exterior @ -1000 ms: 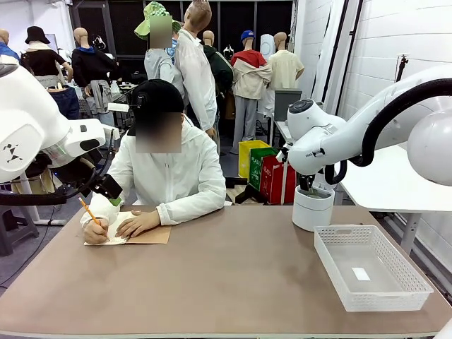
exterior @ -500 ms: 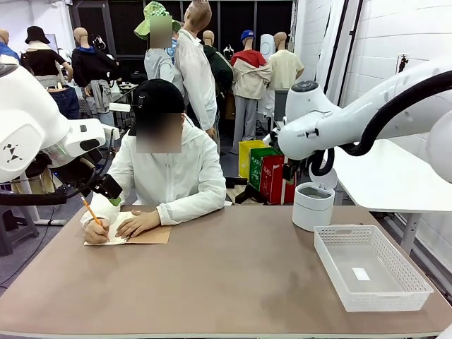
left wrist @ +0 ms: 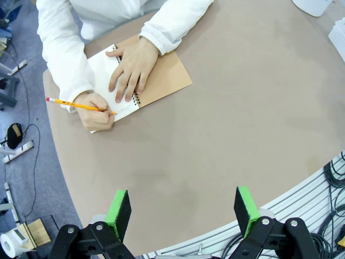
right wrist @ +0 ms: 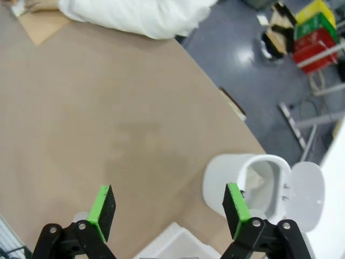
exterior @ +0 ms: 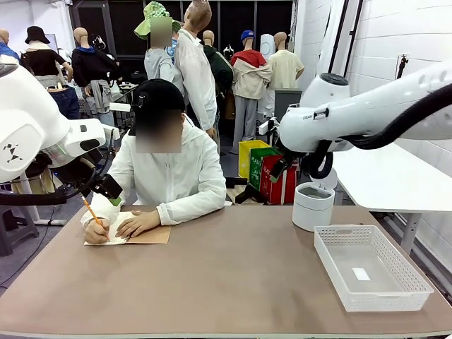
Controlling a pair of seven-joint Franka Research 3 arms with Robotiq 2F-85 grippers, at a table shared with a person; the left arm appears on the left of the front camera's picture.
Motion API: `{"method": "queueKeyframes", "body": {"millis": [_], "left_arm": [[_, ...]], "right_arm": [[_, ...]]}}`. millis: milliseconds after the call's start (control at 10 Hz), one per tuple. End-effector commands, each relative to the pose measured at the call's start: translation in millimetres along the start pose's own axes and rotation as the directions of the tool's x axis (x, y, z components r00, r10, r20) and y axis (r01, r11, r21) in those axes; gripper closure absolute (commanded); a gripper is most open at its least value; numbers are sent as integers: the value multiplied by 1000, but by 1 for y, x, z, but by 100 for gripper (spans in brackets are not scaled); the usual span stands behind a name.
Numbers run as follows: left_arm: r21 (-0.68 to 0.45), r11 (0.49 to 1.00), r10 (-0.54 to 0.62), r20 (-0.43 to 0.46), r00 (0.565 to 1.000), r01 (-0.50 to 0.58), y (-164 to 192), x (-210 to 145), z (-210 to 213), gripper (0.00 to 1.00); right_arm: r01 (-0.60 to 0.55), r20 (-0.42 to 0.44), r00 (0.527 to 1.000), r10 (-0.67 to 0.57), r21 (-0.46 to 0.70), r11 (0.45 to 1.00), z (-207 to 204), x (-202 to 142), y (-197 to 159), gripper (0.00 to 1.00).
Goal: Sort the paper based on its condition.
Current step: If a person hands you a paper, place it in the Organizing basket , and if it's crumpled, put it in the Trash can.
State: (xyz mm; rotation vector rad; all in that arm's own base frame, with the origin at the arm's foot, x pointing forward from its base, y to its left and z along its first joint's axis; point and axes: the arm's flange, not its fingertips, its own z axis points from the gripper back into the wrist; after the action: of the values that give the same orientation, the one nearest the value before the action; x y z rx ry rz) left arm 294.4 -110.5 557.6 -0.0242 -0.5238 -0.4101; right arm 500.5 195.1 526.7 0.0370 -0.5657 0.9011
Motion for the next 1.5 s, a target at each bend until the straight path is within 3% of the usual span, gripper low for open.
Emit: {"method": "queueKeyframes", "body": {"millis": [0,300,400,500,900,1100,1400], "left_arm": [[-2,1000,0,1,1000,0,0,0,0,0],[-2,1000,0,1,1000,0,0,0,0,0],[-2,1000,0,1,1000,0,0,0,0,0],[-2,1000,0,1,1000,0,0,0,0,0],[-2,1000,0,1,1000,0,0,0,0,0],[-2,1000,0,1,1000,0,0,0,0,0],[-2,1000,0,1,1000,0,0,0,0,0]], "right_arm": [[-32,102,994,26,58,998,8,-32,24,0],[-76,114,991,65,91,993,-1,-46,40,0],[-136,95,986,134,14,991,-5,-44,41,0],[-39,88,996,32,79,996,7,-35,45,0],[-60,87,995,54,66,996,4,-38,46,0],[30,131,990,-48,134,990,20,-27,52,0],[76,146,984,-104,186,980,41,-30,63,0]]}}
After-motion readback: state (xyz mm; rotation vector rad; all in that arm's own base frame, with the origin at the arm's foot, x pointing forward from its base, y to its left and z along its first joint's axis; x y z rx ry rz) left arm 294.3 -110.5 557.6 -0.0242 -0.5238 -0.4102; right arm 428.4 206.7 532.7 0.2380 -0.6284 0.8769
